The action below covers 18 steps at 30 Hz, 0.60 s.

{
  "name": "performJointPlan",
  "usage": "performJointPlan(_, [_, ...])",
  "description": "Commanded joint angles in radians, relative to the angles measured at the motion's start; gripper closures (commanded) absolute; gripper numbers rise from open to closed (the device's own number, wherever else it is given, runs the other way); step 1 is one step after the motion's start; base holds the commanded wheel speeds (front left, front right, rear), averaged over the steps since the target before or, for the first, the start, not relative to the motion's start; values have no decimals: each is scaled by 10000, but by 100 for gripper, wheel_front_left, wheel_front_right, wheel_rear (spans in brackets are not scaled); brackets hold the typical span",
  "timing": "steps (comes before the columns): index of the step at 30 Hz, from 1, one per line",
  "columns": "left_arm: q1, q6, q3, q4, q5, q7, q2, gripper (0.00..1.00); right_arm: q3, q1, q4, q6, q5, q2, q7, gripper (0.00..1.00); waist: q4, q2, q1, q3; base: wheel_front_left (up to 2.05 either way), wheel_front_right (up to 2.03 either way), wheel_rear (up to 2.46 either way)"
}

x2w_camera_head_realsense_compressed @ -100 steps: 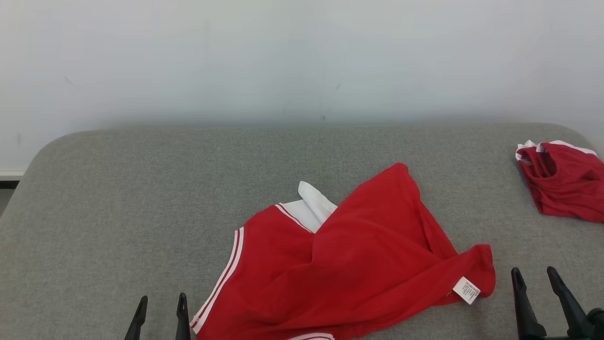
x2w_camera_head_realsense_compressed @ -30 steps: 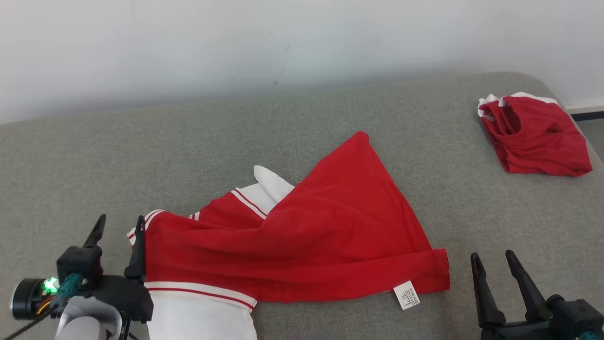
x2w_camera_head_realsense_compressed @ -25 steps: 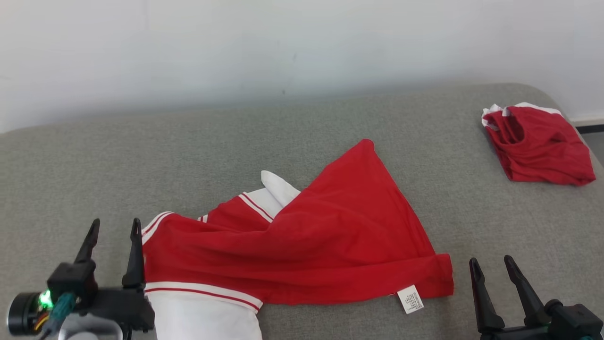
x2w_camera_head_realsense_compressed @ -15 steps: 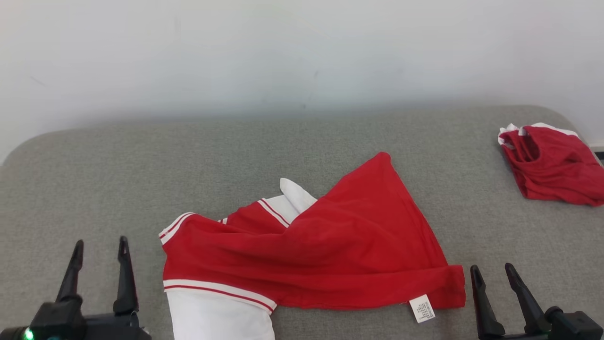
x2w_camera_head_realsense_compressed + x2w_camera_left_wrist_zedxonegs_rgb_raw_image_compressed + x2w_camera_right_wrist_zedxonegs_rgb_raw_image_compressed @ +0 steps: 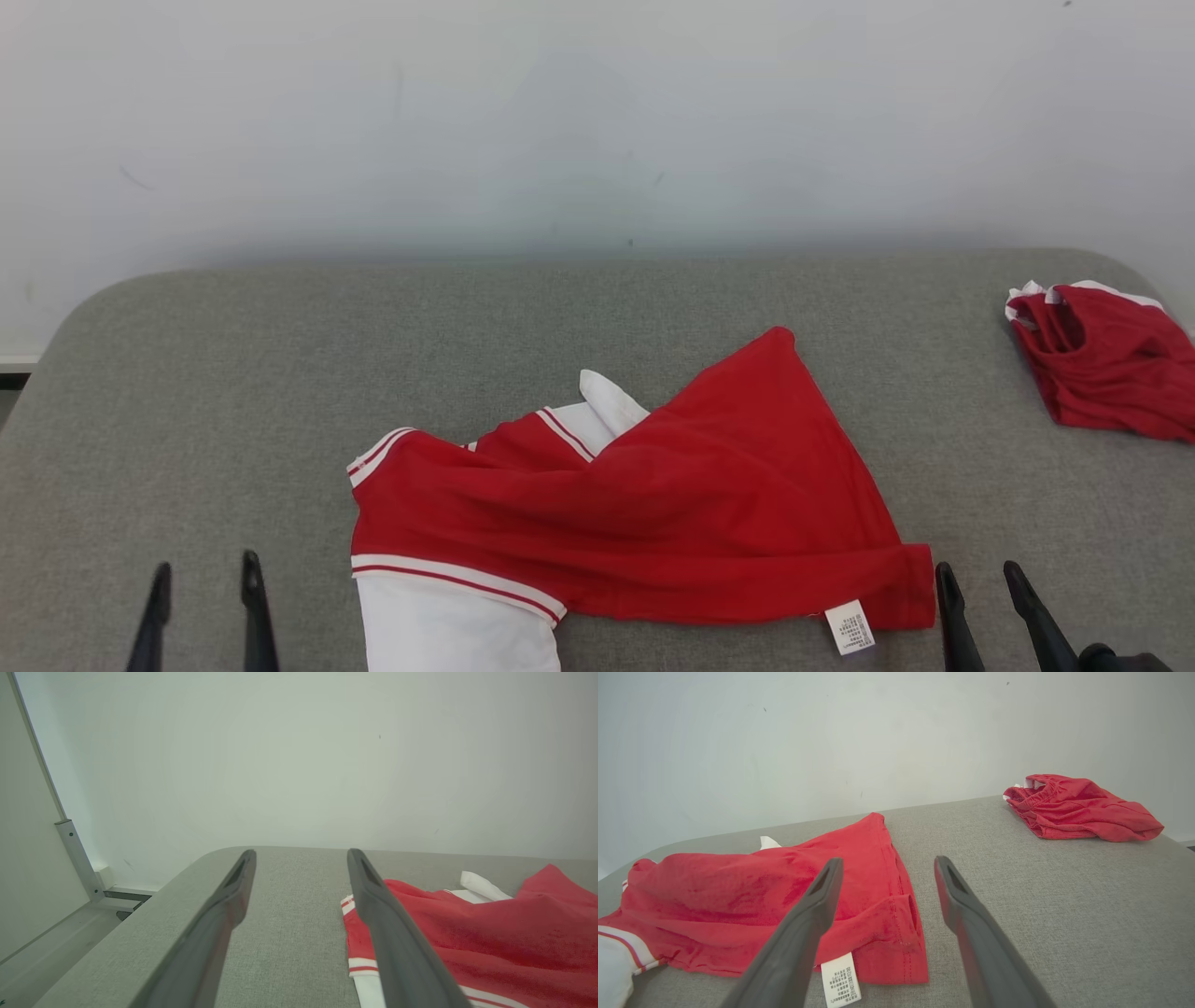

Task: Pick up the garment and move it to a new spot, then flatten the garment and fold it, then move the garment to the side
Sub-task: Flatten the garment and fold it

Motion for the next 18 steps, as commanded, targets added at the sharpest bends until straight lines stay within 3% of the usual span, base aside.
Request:
performJointPlan(1, [207,-44,-79,62,100,-30,-54,0,-13,147,7,-28,-83,74,-35,0,39,0,1,-66,0,0,0])
performJointPlan(18, [895,-681,-818,1376,197,-30,114,0,101,670,554,-28,-414,-210,-24,0,35,0,1,-413,0,0,0])
